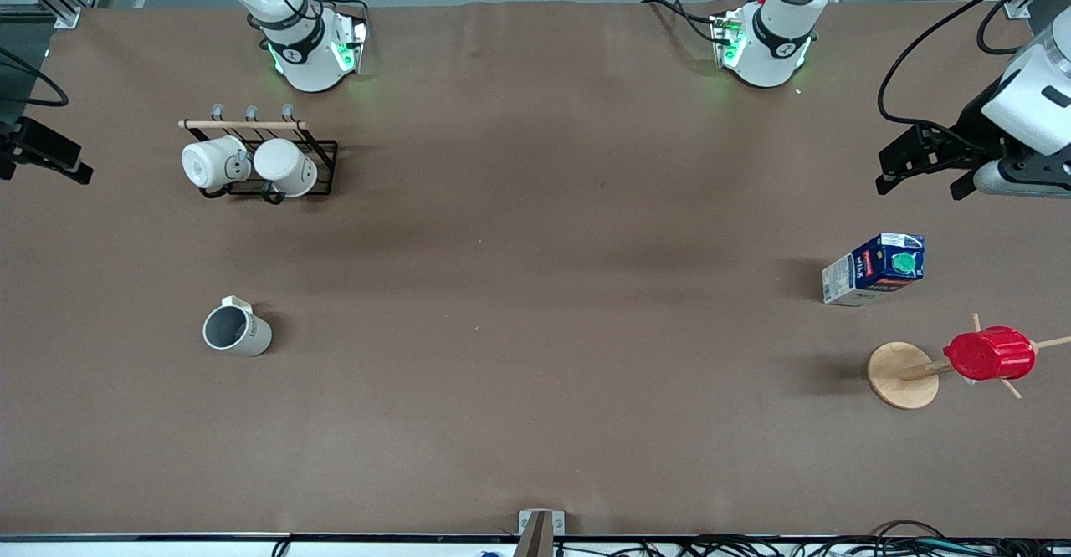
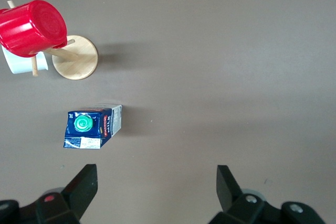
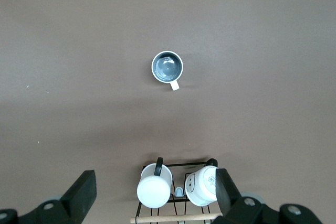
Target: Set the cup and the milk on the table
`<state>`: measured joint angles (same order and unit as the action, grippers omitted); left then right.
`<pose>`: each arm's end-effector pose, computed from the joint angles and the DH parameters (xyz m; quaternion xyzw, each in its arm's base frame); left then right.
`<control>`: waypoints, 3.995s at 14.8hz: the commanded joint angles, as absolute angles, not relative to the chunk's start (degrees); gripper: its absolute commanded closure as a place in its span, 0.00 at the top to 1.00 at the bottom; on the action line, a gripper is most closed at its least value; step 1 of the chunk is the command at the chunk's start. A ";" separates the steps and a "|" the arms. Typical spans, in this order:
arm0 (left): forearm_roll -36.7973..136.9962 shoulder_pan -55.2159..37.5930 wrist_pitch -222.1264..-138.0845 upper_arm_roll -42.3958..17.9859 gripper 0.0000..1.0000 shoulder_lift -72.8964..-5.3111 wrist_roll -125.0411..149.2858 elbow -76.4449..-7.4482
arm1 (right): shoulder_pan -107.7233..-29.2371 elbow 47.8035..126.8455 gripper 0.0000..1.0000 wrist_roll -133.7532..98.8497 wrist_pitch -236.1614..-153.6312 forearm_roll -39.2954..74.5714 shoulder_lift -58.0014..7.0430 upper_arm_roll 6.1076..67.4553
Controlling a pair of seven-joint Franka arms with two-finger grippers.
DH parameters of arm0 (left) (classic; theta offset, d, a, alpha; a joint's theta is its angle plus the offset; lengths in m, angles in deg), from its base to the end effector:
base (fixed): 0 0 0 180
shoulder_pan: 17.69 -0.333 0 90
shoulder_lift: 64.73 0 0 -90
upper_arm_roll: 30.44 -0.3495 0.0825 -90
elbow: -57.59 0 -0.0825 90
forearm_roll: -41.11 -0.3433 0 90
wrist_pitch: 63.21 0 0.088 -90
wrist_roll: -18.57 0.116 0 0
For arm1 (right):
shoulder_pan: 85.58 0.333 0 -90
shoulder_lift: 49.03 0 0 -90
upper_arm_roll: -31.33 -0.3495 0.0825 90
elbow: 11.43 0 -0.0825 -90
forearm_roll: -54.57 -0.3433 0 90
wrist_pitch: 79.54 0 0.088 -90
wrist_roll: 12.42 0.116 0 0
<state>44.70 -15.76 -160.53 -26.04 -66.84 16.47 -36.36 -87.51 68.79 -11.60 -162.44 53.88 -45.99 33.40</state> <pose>0.5101 -0.0640 0.6498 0.9978 -0.0344 0.0454 0.0332 0.5183 -0.0340 0.6833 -0.9991 0.0413 0.0030 0.0051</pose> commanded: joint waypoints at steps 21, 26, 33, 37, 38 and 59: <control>40.32 -23.21 -172.08 -26.05 1.00 -63.41 30.17 -47.59 | -88.04 76.09 1.00 -22.07 -182.96 54.31 -34.54 35.55; 40.40 -25.95 -177.63 -26.05 1.00 -59.02 30.17 -49.72 | -88.13 89.89 1.00 -27.18 -205.80 54.31 -29.62 35.90; 40.93 -28.49 -180.45 -26.05 1.00 -54.27 29.30 -50.42 | -89.01 93.33 1.00 -34.13 -218.83 54.22 -20.30 35.90; 41.11 -28.50 -182.39 -26.05 1.00 -53.65 28.77 -52.10 | -88.48 96.23 0.87 -34.13 -223.42 54.22 -19.85 35.90; 41.11 -28.50 -182.47 -26.05 1.00 -53.22 28.33 -52.27 | -88.48 96.32 0.79 -34.13 -223.42 54.22 -19.76 35.90; 40.40 -30.17 -187.40 -26.14 1.00 -51.28 28.07 -57.99 | -83.38 84.81 0.00 -1.18 -203.90 56.15 -23.11 10.79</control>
<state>41.07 -30.07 -186.76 -26.37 -49.70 28.50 -56.29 -82.92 86.01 -4.29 -204.48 54.66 -24.09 15.46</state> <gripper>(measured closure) 0.000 0.943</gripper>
